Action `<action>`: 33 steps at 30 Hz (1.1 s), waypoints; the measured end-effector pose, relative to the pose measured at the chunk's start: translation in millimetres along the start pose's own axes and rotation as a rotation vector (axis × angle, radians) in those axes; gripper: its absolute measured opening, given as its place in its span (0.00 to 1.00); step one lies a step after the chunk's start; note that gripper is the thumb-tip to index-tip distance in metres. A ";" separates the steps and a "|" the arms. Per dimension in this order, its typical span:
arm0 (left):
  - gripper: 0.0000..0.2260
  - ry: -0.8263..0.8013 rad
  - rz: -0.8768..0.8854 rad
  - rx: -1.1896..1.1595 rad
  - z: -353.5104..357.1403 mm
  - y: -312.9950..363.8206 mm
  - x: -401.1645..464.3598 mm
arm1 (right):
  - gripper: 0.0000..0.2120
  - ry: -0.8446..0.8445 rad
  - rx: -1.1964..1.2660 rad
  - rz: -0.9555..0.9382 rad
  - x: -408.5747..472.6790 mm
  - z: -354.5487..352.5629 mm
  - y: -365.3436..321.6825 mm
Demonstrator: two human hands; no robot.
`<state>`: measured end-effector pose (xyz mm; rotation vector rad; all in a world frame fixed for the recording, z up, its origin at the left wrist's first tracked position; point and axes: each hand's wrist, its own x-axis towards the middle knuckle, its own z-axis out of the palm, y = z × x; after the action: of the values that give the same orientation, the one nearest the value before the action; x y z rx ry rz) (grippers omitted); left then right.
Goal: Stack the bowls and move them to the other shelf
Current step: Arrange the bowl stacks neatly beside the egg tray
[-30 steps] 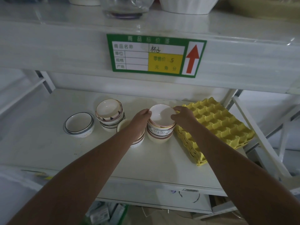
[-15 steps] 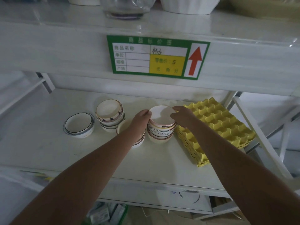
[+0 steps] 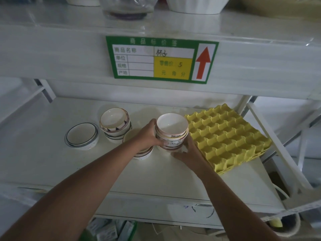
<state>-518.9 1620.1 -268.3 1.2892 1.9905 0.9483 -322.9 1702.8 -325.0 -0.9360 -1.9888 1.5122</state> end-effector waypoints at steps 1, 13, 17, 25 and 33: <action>0.39 0.005 0.006 -0.011 2.4 -1.4 1.0 | 0.42 0.031 -0.021 -0.038 1.1 2.7 -1.7; 0.46 0.146 0.049 0.014 17.3 -4.5 -4.7 | 0.37 0.134 -0.185 -0.007 9.5 0.0 -8.6; 0.40 0.183 0.041 0.060 20.1 -6.4 -3.7 | 0.39 0.134 -0.203 -0.011 11.1 0.3 -9.2; 0.41 0.208 0.022 0.025 23.4 -8.6 -4.8 | 0.39 0.106 -0.217 -0.037 15.5 -3.8 -8.0; 0.44 0.174 0.011 0.018 19.6 -5.1 -1.8 | 0.36 0.098 -0.252 0.003 20.8 -6.7 -6.2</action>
<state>-505.7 1621.9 -283.6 1.2664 2.1292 1.0826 -333.2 1721.8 -317.9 -1.0910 -2.1393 1.2103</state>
